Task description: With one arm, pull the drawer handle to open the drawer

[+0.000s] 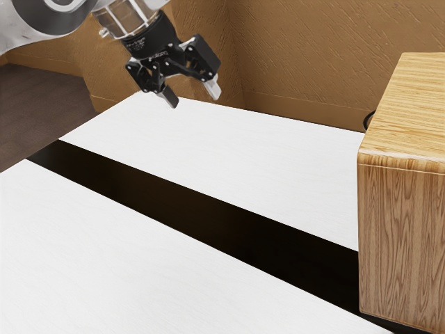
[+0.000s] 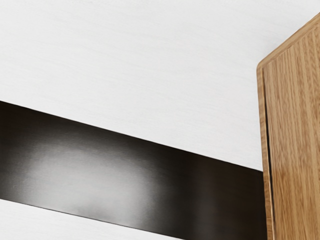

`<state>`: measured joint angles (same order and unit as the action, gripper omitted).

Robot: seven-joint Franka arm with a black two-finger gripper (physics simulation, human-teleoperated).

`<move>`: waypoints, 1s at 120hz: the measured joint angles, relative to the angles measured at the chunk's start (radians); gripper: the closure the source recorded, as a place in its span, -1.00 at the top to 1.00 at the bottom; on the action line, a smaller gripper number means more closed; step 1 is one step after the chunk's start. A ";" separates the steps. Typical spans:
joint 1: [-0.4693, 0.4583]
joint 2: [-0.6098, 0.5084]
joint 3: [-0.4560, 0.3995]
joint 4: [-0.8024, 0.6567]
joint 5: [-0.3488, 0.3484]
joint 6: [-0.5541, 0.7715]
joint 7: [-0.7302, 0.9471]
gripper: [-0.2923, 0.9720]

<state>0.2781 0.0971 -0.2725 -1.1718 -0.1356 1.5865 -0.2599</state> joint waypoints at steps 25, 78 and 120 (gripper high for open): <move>0.004 0.153 -0.024 0.154 0.024 0.018 0.001 0.51; -0.051 0.184 -0.099 0.162 0.053 0.098 0.002 0.51; -0.065 0.262 -0.114 0.214 0.083 0.198 -0.001 0.51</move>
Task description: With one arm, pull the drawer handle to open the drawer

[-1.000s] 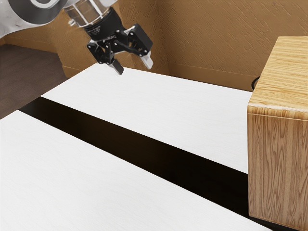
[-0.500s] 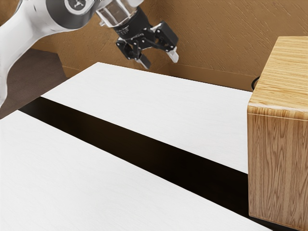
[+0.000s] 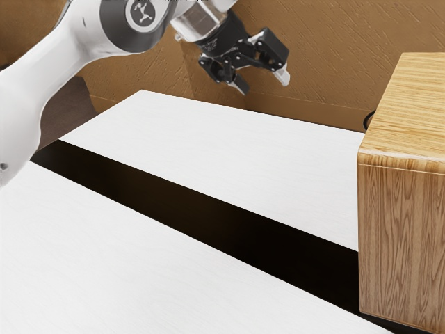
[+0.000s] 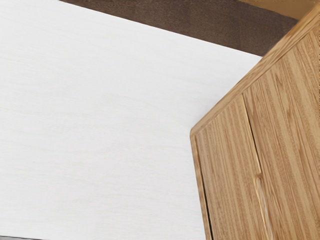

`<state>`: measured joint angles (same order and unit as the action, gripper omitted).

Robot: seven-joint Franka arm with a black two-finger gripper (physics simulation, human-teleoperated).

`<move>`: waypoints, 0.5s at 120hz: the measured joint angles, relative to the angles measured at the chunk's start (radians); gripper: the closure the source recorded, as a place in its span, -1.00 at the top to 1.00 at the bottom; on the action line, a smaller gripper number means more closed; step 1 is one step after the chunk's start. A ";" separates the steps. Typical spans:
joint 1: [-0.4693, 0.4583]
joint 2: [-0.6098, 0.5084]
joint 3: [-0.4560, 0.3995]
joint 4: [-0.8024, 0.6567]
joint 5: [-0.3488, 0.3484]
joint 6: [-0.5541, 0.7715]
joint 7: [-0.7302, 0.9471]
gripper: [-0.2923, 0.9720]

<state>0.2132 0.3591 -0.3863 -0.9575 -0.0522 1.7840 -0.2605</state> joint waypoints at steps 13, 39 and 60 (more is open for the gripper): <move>-0.024 0.040 -0.003 0.016 0.007 0.041 -0.001 0.51; -0.101 0.064 -0.002 0.032 0.020 0.100 -0.005 0.50; -0.111 0.076 -0.011 0.022 0.032 0.138 -0.008 0.51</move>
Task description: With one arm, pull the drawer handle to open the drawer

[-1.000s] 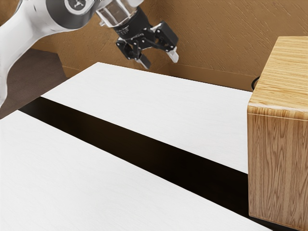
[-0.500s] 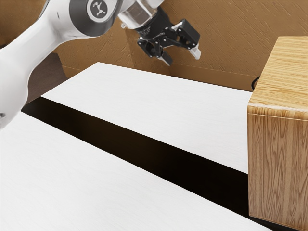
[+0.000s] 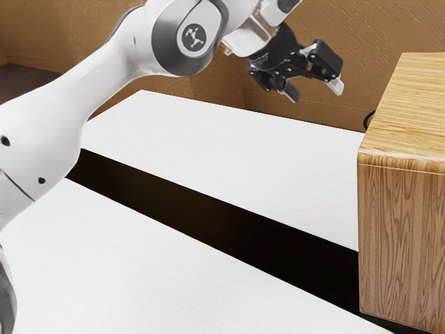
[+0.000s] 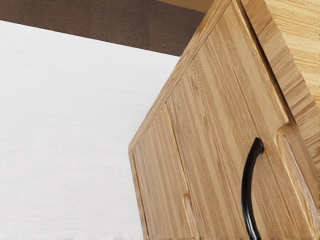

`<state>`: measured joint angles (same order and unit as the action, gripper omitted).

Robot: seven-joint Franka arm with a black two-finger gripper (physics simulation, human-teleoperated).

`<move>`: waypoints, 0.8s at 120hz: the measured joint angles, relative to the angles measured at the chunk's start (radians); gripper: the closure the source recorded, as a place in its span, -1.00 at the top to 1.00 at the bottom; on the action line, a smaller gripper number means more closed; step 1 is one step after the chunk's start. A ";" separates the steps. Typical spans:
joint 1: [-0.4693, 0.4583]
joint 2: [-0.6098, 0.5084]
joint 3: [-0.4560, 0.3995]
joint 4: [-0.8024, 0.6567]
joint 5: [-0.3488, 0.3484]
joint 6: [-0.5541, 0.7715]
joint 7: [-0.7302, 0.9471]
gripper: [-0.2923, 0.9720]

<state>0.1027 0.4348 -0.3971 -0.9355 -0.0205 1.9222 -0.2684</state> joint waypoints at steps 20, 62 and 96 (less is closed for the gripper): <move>-0.006 0.001 -0.028 -0.026 0.003 0.018 -0.002 0.51; -0.012 0.069 0.029 0.012 0.002 0.083 -0.009 0.50; -0.059 0.084 0.026 0.021 0.002 0.152 -0.013 0.50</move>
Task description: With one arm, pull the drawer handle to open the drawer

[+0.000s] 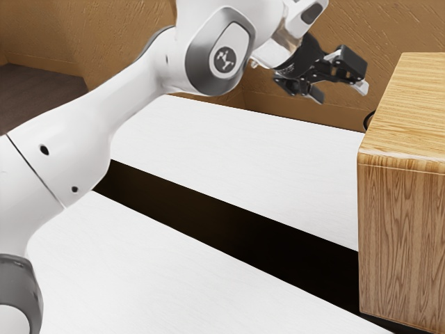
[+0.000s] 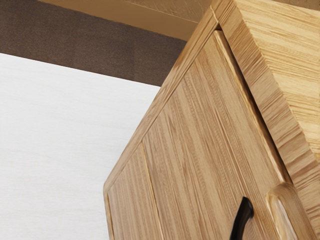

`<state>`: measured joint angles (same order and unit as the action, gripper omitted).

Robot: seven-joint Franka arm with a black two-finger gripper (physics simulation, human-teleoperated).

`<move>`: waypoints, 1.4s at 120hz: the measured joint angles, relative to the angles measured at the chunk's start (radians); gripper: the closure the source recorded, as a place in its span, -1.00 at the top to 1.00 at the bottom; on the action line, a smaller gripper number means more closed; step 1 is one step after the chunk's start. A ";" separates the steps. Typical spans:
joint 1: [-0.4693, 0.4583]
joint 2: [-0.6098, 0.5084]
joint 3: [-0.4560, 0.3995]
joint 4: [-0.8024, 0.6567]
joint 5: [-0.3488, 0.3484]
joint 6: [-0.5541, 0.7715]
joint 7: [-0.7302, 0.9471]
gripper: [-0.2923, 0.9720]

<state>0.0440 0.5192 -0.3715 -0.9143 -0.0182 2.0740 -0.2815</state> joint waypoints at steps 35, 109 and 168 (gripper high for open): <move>-0.028 0.012 -0.002 -0.016 0.001 0.021 -0.003 0.50; -0.018 0.001 0.003 -0.073 0.002 0.026 -0.007 0.01; -0.006 -0.120 0.063 -0.209 -0.020 0.027 -0.008 -0.09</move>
<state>0.0377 0.3990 -0.3087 -1.1228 -0.0382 2.1012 -0.2890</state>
